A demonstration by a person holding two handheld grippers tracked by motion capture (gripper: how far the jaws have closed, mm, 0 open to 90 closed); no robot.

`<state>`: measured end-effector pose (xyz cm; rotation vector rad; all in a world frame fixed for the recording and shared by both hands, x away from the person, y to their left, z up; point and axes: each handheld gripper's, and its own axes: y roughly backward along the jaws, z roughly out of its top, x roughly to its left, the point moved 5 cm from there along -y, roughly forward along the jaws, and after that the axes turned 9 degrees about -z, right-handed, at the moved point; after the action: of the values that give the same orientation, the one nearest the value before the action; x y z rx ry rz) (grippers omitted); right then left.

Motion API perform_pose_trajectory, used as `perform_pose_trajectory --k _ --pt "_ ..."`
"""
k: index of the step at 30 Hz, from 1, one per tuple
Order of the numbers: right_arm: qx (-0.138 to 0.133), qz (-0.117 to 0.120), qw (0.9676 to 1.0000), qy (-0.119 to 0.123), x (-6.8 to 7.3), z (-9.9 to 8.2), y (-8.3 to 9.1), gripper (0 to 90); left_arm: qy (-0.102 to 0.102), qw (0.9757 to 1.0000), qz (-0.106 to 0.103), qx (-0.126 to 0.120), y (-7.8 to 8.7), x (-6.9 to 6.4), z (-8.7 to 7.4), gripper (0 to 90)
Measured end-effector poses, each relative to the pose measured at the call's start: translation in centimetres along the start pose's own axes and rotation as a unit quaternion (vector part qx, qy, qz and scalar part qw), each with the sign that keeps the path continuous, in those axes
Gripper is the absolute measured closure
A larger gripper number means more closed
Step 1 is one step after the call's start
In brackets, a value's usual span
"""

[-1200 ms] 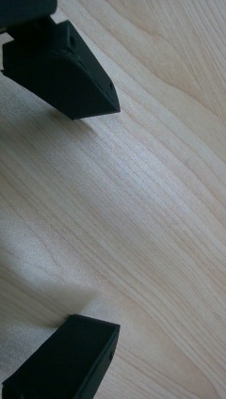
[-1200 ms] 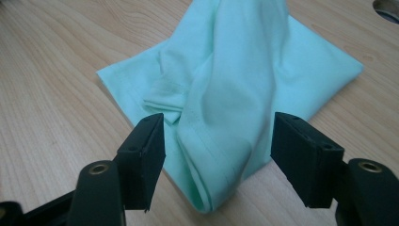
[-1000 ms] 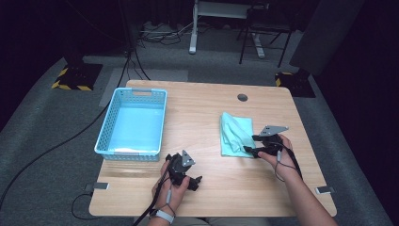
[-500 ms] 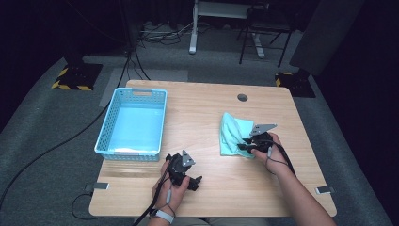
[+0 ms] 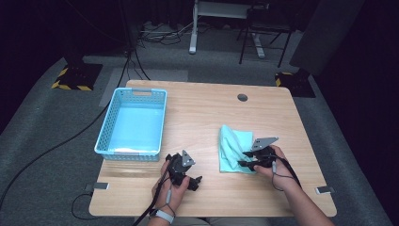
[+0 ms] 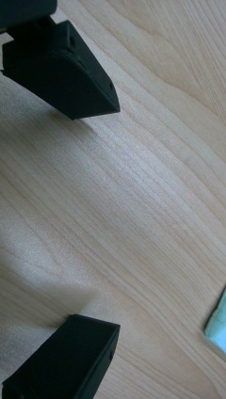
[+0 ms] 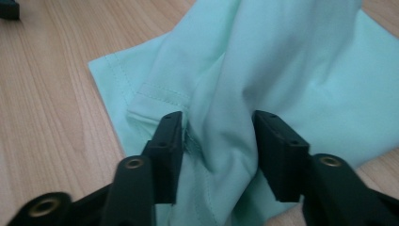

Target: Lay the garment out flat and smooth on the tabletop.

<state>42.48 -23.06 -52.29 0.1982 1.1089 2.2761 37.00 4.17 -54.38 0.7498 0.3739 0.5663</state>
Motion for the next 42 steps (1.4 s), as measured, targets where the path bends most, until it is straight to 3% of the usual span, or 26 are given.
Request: perform_pose_trajectory --k 1,3,5,10,13,19,20,21,22,24,25,29,35,42 --pt "0.000 0.000 1.0000 0.000 0.0 0.0 0.0 54.0 0.000 1.0000 0.000 0.000 0.0 0.0 0.0 0.2" --pt "-0.007 -0.008 0.9998 -0.016 -0.1 0.4 0.4 44.7 0.000 1.0000 0.000 0.000 0.0 0.0 0.0 0.2" --pt "-0.038 -0.016 0.9987 -0.031 -0.4 1.9 1.3 37.8 0.001 1.0000 0.000 -0.001 0.0 0.0 0.0 0.2" --pt "-0.054 -0.024 0.9980 -0.024 -0.5 4.0 1.4 36.6 0.001 1.0000 0.000 -0.001 0.0 0.0 0.0 0.2" --pt "-0.050 -0.030 0.9982 -0.012 -0.2 5.6 0.3 35.1 0.000 1.0000 0.000 -0.001 0.0 0.0 0.0 0.2" --pt "-0.024 -0.044 0.9987 0.000 0.1 6.5 -2.3 33.1 0.000 1.0000 0.000 -0.001 0.0 0.0 0.0 0.2" --pt "-0.007 -0.043 0.9991 0.000 0.0 6.3 -3.2 47.9 0.000 1.0000 0.000 -0.001 0.0 0.0 0.0 0.2" --pt "0.001 -0.043 0.9991 -0.002 -0.1 6.1 -3.6 54.1 0.000 1.0000 0.000 -0.001 0.0 0.0 0.0 0.2" --pt "0.001 -0.043 0.9991 -0.002 -0.1 6.1 -3.6 54.1 0.000 1.0000 0.000 -0.001 0.0 0.0 0.0 0.2" --pt "0.006 -0.036 0.9993 -0.004 -0.1 6.1 -3.6 72.2 0.001 1.0000 0.000 -0.001 0.0 0.0 0.0 0.2" --pt "0.007 -0.036 0.9993 -0.002 -0.1 6.2 -3.3 77.1 0.001 1.0000 0.000 -0.001 0.0 0.0 0.0 0.2" --pt "-0.007 -0.031 0.9995 -0.001 0.3 6.5 -1.7 78.7 0.001 1.0000 0.000 -0.001 0.0 0.0 0.0 0.2" --pt "-0.034 -0.031 0.9989 -0.005 -0.2 6.6 0.0 78.4 0.001 1.0000 0.000 -0.001 0.0 0.0 0.0 0.2" --pt "-0.059 -0.041 0.9971 -0.027 -2.2 5.4 2.4 78.2 0.000 1.0000 0.000 -0.001 0.0 0.0 0.0 0.2"
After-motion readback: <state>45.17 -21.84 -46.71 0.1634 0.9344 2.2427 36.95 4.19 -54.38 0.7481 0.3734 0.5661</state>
